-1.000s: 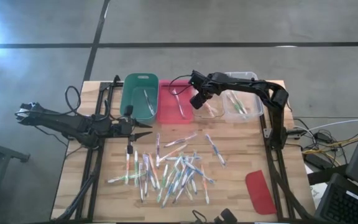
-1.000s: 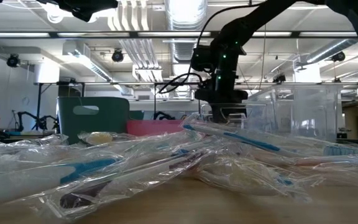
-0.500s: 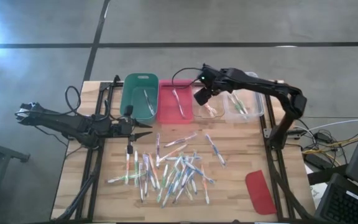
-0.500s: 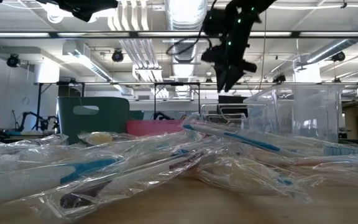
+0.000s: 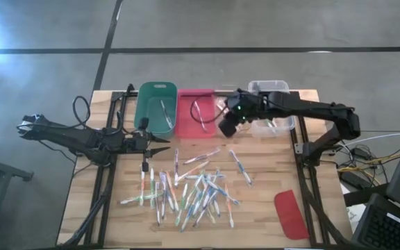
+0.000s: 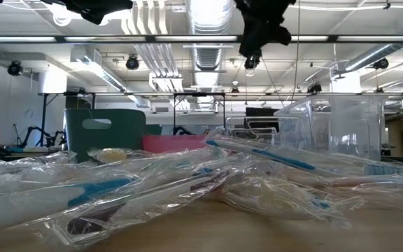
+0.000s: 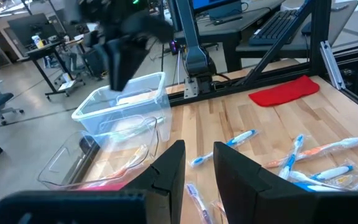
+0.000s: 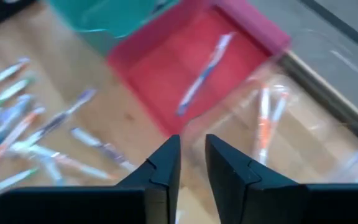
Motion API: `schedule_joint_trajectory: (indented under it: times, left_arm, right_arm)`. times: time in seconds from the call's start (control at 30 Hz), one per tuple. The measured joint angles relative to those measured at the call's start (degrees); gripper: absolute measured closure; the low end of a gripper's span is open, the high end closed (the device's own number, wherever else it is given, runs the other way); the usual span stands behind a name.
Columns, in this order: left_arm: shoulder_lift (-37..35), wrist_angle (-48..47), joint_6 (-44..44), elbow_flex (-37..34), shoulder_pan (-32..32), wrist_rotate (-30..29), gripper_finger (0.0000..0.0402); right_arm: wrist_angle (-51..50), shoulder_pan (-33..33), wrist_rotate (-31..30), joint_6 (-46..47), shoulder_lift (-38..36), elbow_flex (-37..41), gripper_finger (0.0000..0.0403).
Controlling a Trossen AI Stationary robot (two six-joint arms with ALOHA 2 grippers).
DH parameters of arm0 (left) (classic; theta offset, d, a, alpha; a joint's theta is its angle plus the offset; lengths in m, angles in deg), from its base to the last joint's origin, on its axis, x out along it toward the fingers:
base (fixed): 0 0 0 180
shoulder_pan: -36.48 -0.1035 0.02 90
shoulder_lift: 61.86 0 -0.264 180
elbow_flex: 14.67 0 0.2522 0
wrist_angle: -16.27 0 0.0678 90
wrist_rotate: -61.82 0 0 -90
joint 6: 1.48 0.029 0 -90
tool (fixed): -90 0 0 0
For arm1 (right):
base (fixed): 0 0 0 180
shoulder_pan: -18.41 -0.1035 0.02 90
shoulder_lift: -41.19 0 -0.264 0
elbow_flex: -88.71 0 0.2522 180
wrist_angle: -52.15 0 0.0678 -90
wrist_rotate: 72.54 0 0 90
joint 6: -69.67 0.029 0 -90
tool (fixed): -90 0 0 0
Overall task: Pick & Place Toothbrushes
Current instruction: Put the blue toothbrush into the red bin
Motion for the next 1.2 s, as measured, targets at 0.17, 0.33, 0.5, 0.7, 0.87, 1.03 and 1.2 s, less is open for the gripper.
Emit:
schedule_joint_trajectory:
  times: [0.17,0.33,0.5,0.7,0.87,1.03,1.2]
  left_arm:
    - [-0.02,0.01,-0.02,0.0,-0.04,-0.02,0.0312]
    - [0.0,0.01,-0.02,0.0,-0.04,-0.02,0.0312]
    - [0.0,0.01,-0.02,0.0,-0.02,0.0,0.0312]
    - [-0.02,0.01,-0.02,0.0,-0.02,-0.01,0.0312]
    - [0.0,-0.05,-0.01,-0.02,-0.02,-0.02,0.0312]
    - [0.0,-0.08,-0.01,-0.02,0.0,-0.02,0.0312]
    - [0.0,-0.1,0.0,-0.02,0.0,-0.01,0.0312]
  right_arm:
    - [-0.49,-5.77,0.0,-0.21,-1.08,0.0,0.036]
    - [-2.34,-10.2,0.0,-0.26,-1.47,0.0,0.0376]
    - [-6.74,-13.61,-0.46,1.4,-2.08,0.02,0.039]
    - [-11.96,-17.44,-6.57,3.44,-5.29,0.11,0.0391]
    - [-15.47,-21.12,-13.18,6.07,-9.86,0.29,0.0381]
    - [-17.18,-23.61,-13.78,8.11,-14.33,0.42,0.0372]
    - [-17.24,-25.38,-13.8,9.06,-18.51,0.44,0.0361]
